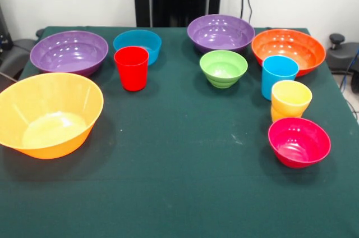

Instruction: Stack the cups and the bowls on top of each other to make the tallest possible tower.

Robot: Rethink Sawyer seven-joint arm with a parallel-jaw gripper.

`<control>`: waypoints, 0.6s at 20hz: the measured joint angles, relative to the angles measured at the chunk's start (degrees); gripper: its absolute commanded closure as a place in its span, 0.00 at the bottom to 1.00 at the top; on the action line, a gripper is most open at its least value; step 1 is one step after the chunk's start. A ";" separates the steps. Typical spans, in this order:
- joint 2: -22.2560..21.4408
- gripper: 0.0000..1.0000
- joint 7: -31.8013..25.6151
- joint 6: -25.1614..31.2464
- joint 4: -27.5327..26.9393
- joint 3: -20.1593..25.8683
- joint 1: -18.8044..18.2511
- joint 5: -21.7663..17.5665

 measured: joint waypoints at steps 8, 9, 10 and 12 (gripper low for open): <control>-4.60 0.00 0.00 0.73 2.37 4.84 -7.09 0.95; -5.25 0.00 0.00 1.05 2.43 4.90 -7.00 1.06; -6.05 0.00 0.00 1.58 2.47 4.92 -6.78 1.18; -7.24 0.00 0.00 2.41 2.48 4.92 -6.38 1.20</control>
